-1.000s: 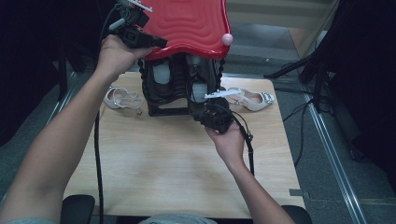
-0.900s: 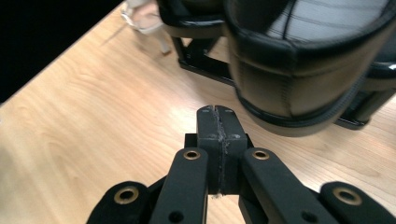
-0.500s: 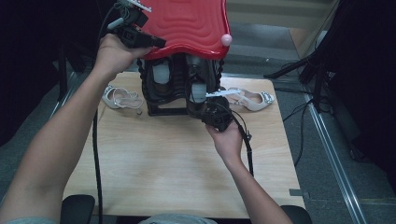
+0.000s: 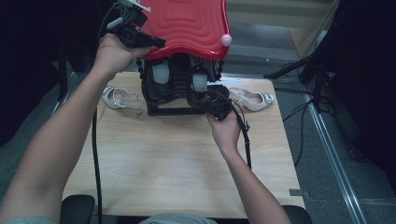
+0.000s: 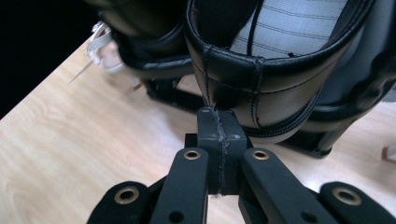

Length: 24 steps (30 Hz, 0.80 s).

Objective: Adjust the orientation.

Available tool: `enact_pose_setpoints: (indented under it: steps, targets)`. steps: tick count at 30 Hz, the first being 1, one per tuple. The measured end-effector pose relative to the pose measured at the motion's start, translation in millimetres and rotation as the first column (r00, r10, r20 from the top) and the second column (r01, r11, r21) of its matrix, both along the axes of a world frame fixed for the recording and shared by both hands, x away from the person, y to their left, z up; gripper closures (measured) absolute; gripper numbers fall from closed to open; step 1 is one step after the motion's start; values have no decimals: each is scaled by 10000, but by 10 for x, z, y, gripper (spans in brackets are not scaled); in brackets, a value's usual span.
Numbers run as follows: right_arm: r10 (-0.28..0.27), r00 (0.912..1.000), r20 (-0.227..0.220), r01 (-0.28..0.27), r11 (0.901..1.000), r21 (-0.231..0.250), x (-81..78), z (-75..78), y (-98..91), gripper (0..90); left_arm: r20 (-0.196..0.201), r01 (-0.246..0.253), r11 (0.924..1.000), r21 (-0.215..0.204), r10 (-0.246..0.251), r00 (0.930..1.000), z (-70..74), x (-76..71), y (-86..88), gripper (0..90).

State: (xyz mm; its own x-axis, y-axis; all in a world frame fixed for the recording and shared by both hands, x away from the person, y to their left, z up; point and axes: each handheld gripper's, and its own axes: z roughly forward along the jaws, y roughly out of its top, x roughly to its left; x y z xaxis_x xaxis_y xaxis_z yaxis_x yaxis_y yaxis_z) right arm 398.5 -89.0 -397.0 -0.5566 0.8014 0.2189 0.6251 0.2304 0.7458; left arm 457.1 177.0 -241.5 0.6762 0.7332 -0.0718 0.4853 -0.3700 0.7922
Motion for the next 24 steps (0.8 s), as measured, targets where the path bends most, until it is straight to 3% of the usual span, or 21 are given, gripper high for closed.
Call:
enact_pose_setpoints:
  steps: [11, 13, 14, 15, 24]
  targets:
    - [-739, 9962, 466, 735, 9972, 98, 293, 43, -24, 900, 19, 25, 10000, -85, -25, 10000, -4, -4, 6, 900]
    - [-1103, 9924, 538, 1131, 9922, -520, 338, -3, -9, 900, 25, 41, 10000, -90, -41, 10000, -4, -3, 11, 900]
    - [-1186, 9920, 441, 1210, 9910, -565, 357, -38, -21, 900, 36, 51, 9999, -96, -50, 10000, -4, -5, 11, 900]
    - [-1150, 9924, 442, 1154, 9933, -59, 345, -82, -75, 900, 53, 22, 9999, -133, -21, 10000, -5, -9, 5, 900]
    - [-840, 9959, 333, 829, 9960, 344, 229, -76, -168, 900, 74, -164, 9995, -284, 166, 9998, 4, -24, -4, 900]
